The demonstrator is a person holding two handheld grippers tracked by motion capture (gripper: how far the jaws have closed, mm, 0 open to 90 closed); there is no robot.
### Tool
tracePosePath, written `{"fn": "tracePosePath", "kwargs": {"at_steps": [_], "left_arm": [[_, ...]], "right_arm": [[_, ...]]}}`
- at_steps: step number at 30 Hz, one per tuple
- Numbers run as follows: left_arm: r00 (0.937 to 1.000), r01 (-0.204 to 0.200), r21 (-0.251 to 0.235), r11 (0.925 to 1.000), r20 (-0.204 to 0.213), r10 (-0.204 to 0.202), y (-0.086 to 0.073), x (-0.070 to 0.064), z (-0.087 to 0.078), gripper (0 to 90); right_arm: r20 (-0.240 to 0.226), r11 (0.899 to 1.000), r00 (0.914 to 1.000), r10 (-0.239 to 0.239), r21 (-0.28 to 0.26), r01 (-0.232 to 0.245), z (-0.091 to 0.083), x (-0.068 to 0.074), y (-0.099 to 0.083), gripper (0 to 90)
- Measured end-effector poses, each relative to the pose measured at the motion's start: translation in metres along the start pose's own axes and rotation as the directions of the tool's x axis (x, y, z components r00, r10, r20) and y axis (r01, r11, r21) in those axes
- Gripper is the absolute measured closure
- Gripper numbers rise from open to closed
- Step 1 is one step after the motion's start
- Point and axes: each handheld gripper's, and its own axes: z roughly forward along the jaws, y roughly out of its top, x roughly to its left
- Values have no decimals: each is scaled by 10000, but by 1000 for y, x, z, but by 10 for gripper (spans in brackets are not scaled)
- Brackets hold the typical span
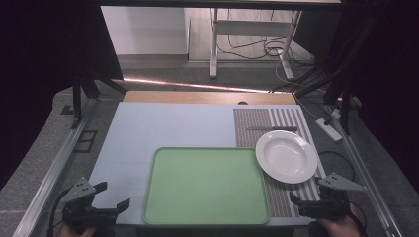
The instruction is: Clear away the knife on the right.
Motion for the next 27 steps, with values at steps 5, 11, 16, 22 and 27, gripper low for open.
{"fn": "tracePosePath", "kwargs": {"at_steps": [5, 11, 16, 22, 27], "left_arm": [[10000, 51, 38, 10000, 6, -51, -1, 1, 0, 20], [9997, 210, 113, 9997, 87, -211, -1, 3, 0, 22], [9996, 262, 107, 9996, 104, -263, -1, 3, 0, 22], [9998, 184, 143, 9997, 98, -186, -1, 3, 1, 22], [9999, 129, 145, 9998, 76, -130, 0, 2, 1, 23]], "right_arm": [[-61, 10000, 10000, 11, 53, -11, 1, 0, 1, 0], [-158, 9998, 9998, -122, 135, 125, 2, 1, 1, 0], [-165, 9998, 9998, -105, 181, 108, 2, 1, 2, 0], [-166, 9995, 9997, -176, 247, 180, 3, 1, 2, 0], [-233, 9992, 9994, -246, 316, 254, 4, 2, 2, 0]]}}
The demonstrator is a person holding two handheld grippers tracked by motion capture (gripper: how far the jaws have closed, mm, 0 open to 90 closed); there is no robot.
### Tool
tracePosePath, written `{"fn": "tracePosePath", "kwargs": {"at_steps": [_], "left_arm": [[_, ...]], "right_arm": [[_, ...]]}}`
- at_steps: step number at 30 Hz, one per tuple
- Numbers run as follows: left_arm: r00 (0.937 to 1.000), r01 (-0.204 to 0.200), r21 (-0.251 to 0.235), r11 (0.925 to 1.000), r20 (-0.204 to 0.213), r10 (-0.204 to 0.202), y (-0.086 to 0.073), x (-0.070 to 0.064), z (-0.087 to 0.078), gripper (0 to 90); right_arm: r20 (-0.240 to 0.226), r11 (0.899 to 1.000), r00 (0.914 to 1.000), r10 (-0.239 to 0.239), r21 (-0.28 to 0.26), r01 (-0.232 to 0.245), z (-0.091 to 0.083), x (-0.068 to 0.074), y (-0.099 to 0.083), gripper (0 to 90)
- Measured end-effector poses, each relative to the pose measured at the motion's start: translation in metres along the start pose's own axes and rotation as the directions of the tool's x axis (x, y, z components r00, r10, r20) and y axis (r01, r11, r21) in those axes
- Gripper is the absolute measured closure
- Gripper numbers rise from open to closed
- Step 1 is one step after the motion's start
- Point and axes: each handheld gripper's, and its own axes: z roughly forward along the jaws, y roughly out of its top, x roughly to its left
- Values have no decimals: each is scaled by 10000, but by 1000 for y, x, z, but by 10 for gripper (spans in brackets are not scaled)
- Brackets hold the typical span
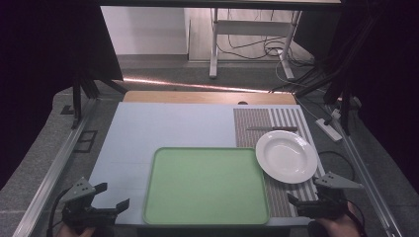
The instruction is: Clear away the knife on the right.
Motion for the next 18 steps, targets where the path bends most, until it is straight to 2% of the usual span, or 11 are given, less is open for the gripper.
{"fn": "tracePosePath", "kwargs": {"at_steps": [6, 7, 10, 14, 18], "left_arm": [[10000, -41, 11, 10000, -23, 41, 0, 0, 0, 24], [10000, -39, 8, 10000, -21, 39, 0, 0, 0, 24], [10000, -47, 3, 10000, -25, 47, 0, -1, 0, 24], [10000, -42, 4, 10000, -22, 42, 0, 0, 0, 24], [10000, -46, -16, 10000, -23, 46, 0, -1, 0, 24]], "right_arm": [[62, 9996, 10000, -39, -292, 41, -1, 0, 1, 0], [-41, 9988, 9999, 146, -466, -147, 0, 0, 3, 0], [-214, 9983, 9995, 243, -530, -254, 1, 0, 4, 0], [-349, 9972, 9992, 185, -714, -210, 3, 1, 5, 0], [-439, 9977, 9990, 119, -669, -148, 4, 1, 5, 0]]}}
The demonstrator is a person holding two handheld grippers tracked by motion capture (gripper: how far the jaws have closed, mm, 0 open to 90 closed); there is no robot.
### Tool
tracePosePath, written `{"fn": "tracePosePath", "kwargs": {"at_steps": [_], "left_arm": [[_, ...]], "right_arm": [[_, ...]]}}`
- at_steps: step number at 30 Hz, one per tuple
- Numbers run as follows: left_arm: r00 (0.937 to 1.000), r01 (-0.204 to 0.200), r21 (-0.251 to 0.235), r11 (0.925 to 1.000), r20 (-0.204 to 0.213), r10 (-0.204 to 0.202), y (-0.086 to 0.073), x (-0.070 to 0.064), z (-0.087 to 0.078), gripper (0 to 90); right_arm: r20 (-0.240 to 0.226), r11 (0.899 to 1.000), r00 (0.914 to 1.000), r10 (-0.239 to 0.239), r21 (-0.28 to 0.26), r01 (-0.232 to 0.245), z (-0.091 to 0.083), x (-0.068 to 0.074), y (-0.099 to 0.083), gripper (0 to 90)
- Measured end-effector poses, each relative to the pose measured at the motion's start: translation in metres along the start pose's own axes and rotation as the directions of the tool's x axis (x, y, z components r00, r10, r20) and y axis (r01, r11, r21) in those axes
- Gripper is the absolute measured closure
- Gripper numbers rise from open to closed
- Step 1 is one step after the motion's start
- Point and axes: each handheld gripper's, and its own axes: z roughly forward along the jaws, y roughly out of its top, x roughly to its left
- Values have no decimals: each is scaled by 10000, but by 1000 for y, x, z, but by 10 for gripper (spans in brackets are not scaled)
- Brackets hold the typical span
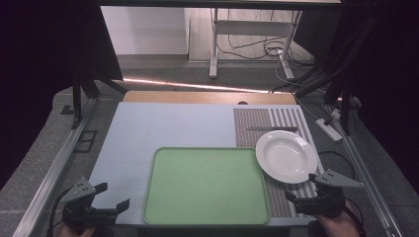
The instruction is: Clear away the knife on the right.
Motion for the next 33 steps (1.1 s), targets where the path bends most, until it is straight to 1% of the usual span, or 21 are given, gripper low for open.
{"fn": "tracePosePath", "kwargs": {"at_steps": [1, 5, 6, 9, 10, 12, 15, 19, 20, 22, 23, 28, 33], "left_arm": [[10000, 4, -10, 10000, -4, -4, 0, 0, 0, 25], [10000, 2, -13, 10000, -4, -2, 0, 0, 0, 25], [10000, 3, -13, 10000, -5, -3, 0, 0, 0, 25], [10000, 1, -6, 10000, -15, -1, 0, 0, 0, 25], [10000, 4, -10, 10000, -18, -4, 0, 0, 0, 25], [10000, 16, -17, 10000, -24, -16, 0, 0, 0, 25], [10000, 27, -17, 10000, -30, -27, 0, 0, 0, 25], [10000, 23, -4, 10000, -38, -23, 0, 0, 0, 25], [10000, 25, -3, 10000, -39, -25, 0, 0, 0, 26], [10000, 27, -1, 10000, -37, -27, 0, 0, 0, 26], [10000, 26, -2, 10000, -34, -26, 0, 0, 0, 25], [10000, 16, 22, 10000, -20, -16, 0, 0, 0, 26], [10000, 17, 34, 10000, -22, -17, 0, 0, 1, 25]], "right_arm": [[-24, 9998, 9999, -156, 158, 156, 1, 1, 0, 0], [-123, 9995, 9996, -254, 191, 257, 2, 2, 1, 0], [-153, 9992, 9993, -348, 198, 351, 3, 3, 2, 0], [-192, 9993, 9993, -321, 167, 325, 4, 4, 4, 0], [-291, 9994, 9991, -324, 146, 328, 5, 4, 6, 0], [-295, 9993, 9990, -335, 159, 340, 5, 4, 7, 0], [-428, 9995, 9988, -249, 199, 257, 8, 5, 10, 0], [-473, 9988, 9980, -411, 263, 424, 13, 6, 13, 0], [-463, 9980, 9977, -489, 374, 506, 15, 6, 14, 0], [-467, 9977, 9975, -535, 388, 553, 16, 6, 14, 0], [-548, 9969, 9967, -591, 479, 617, 18, 6, 14, 0], [-658, 9965, 9959, -616, 518, 651, 22, 7, 16, 0], [-779, 9952, 9949, -638, 687, 692, 29, 6, 16, 0]]}}
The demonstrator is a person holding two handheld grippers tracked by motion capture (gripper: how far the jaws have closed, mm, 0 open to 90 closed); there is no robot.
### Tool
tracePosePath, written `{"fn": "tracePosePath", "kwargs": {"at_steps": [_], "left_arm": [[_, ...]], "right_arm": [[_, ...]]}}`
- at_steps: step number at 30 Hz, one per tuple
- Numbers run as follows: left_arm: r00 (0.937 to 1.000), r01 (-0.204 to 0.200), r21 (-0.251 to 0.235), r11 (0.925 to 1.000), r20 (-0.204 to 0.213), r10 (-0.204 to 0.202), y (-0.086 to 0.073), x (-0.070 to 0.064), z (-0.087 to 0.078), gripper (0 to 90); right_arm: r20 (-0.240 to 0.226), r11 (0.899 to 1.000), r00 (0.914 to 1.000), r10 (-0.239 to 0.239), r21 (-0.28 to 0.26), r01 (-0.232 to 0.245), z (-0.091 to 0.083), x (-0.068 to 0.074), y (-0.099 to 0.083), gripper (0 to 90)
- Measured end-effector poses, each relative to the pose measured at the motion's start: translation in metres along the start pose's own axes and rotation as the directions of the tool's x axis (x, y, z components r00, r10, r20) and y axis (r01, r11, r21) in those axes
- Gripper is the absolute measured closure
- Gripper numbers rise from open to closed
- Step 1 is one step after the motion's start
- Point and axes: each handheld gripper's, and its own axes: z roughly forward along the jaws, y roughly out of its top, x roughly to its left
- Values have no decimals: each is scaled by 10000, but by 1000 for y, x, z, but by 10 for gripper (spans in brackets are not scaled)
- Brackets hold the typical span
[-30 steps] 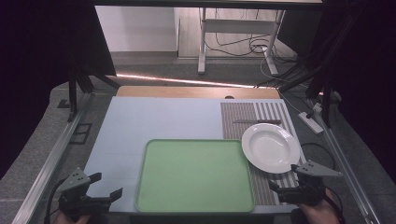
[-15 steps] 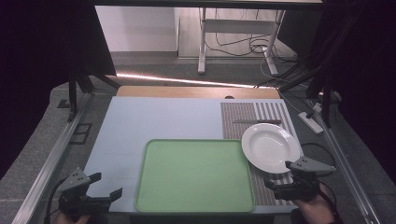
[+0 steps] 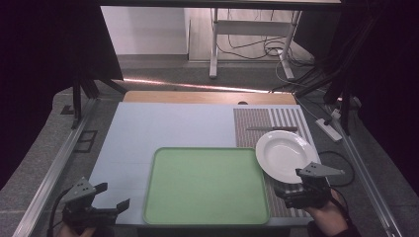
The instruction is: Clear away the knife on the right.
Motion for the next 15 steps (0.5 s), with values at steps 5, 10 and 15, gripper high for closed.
{"fn": "tracePosePath", "kwargs": {"at_steps": [5, 10, 15], "left_arm": [[10000, 1, 26, 10000, -2, -1, 0, 0, 0, 25], [10000, -34, 84, 10000, -18, 34, 0, -1, 1, 25], [10000, -21, 92, 10000, -12, 21, 0, 0, 1, 24]], "right_arm": [[-8, 9999, 10000, -62, 97, 62, 7, -2, 3, 0], [-139, 9998, 9999, 73, 169, -71, 14, -5, 8, 0], [-86, 9996, 10000, -34, 277, 37, 22, -7, 14, 0]]}}
